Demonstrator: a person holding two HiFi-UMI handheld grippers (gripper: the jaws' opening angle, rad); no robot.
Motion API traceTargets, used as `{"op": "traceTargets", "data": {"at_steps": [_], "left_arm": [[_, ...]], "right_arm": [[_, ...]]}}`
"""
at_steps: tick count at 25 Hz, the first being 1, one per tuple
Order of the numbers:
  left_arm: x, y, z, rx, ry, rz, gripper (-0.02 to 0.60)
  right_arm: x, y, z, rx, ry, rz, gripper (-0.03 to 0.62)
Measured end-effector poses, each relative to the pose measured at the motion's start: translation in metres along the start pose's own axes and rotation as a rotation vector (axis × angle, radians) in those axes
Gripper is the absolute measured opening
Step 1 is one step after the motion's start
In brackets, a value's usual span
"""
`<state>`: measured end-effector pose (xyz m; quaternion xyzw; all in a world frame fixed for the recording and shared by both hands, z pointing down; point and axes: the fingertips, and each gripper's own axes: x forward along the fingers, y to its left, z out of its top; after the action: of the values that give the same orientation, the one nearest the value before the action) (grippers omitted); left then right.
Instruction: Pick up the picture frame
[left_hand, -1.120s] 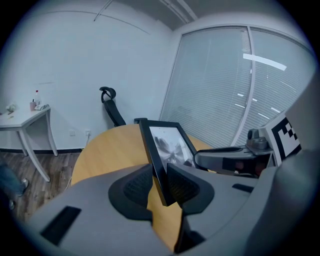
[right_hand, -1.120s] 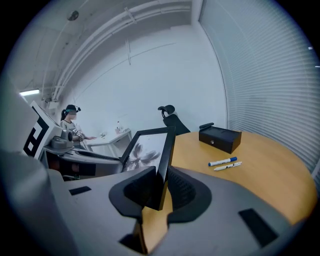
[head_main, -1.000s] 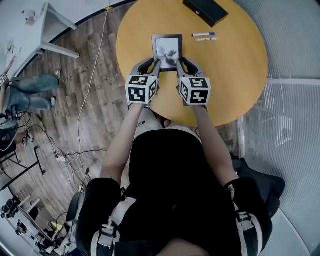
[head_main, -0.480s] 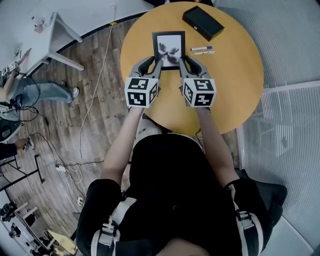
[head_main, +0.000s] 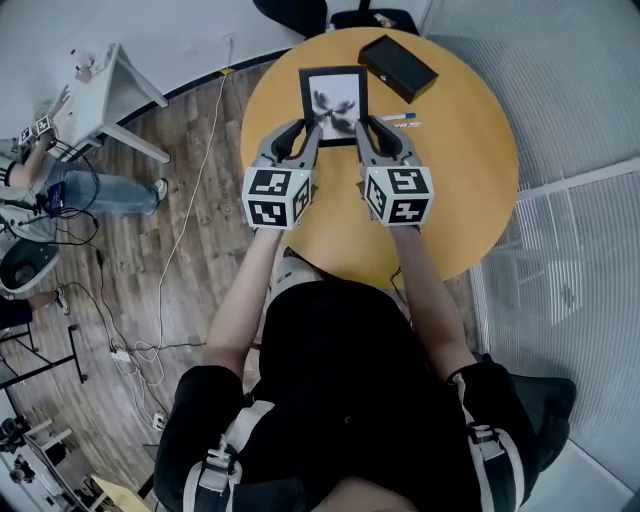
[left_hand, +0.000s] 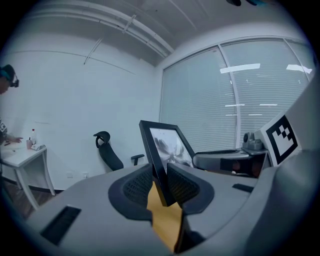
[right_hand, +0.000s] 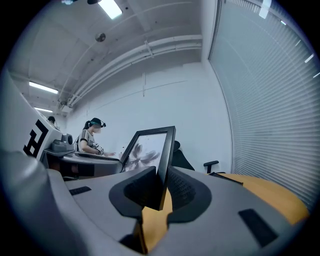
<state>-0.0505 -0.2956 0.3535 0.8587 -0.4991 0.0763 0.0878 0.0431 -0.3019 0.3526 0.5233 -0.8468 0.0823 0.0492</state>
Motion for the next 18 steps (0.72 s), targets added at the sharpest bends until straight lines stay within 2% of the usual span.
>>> {"op": "traceTargets", "data": {"at_steps": [6,18], "left_arm": [[-0.007,-0.009,0.015,0.014,-0.031,-0.005,0.103],[-0.011,-0.01,0.011,0.006,-0.026,-0.013,0.104]], "right_arm": [[-0.012,0.0,0.015,-0.001,-0.038,-0.01,0.087],[-0.016,0.003,0.014,0.0,-0.028,-0.018,0.085]]}}
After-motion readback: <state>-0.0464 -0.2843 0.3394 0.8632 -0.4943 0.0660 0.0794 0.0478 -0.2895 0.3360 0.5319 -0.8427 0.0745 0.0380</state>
